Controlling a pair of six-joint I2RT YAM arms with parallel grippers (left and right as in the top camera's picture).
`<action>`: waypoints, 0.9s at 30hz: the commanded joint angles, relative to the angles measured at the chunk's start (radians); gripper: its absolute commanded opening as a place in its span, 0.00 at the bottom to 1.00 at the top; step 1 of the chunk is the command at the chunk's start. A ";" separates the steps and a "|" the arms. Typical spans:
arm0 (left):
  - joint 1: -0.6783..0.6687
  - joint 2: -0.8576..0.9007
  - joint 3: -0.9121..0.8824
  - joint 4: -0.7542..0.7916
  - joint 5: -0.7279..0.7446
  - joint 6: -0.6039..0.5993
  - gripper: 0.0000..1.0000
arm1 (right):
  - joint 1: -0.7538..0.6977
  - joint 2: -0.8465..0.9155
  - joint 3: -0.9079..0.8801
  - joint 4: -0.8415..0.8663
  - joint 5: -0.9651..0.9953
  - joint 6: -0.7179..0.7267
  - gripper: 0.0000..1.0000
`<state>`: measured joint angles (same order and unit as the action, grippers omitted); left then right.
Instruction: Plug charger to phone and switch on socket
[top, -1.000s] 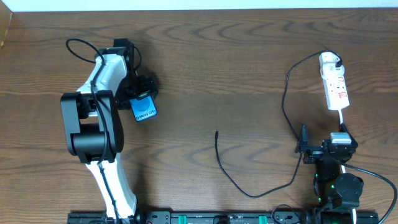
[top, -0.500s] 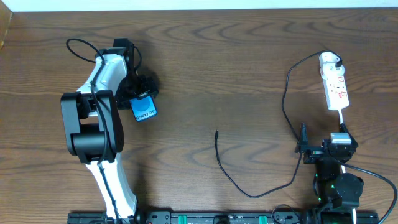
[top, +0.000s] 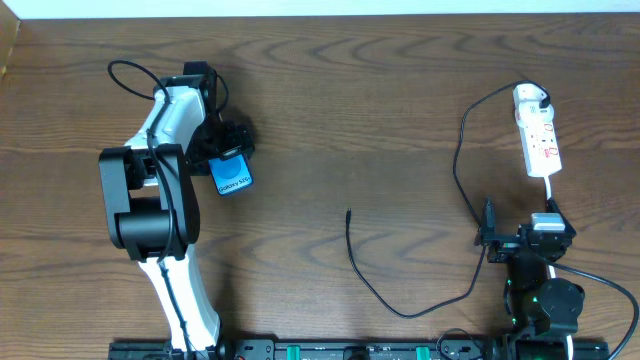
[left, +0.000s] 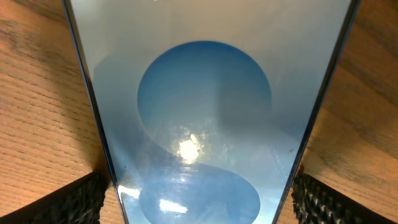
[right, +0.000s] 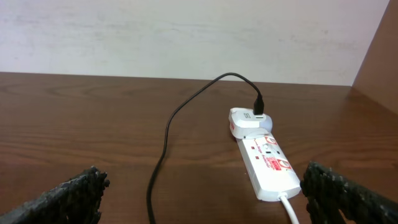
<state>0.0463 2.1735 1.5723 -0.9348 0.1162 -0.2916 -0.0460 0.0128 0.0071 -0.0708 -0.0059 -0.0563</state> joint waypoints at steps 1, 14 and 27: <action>0.003 0.079 -0.002 0.002 0.021 0.010 0.96 | 0.008 -0.006 -0.002 -0.005 0.003 -0.005 0.99; 0.004 0.079 0.042 -0.001 0.030 0.010 0.96 | 0.008 -0.006 -0.002 -0.005 0.003 -0.005 0.99; 0.050 0.079 0.042 0.003 0.034 0.006 0.96 | 0.008 -0.006 -0.002 -0.005 0.003 -0.005 0.99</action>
<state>0.0669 2.1971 1.6196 -0.9367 0.1299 -0.2916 -0.0460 0.0128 0.0071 -0.0711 -0.0059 -0.0559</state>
